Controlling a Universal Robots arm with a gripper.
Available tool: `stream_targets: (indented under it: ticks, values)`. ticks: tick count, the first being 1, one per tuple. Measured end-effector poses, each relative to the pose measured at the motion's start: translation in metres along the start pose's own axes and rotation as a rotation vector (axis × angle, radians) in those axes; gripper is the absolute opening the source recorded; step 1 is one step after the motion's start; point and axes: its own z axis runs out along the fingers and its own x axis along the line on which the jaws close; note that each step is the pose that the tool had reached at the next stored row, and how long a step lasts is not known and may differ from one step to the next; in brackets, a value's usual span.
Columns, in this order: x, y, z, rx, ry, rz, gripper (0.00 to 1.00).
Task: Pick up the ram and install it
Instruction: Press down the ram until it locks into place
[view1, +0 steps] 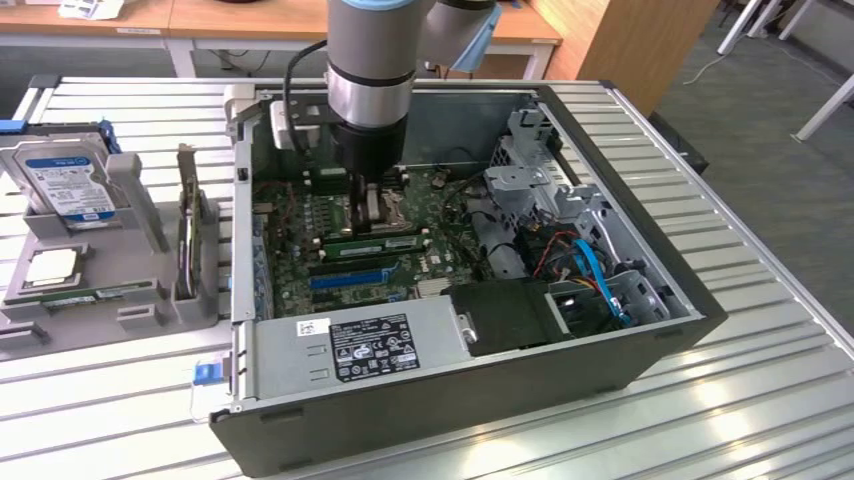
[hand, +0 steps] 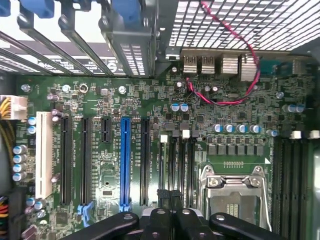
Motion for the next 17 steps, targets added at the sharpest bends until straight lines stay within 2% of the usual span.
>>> stream_targets:
  ticks: [17]
  values:
    - [-0.001,-0.0001,-0.0381,0.0001,-0.0001,0.0,0.1]
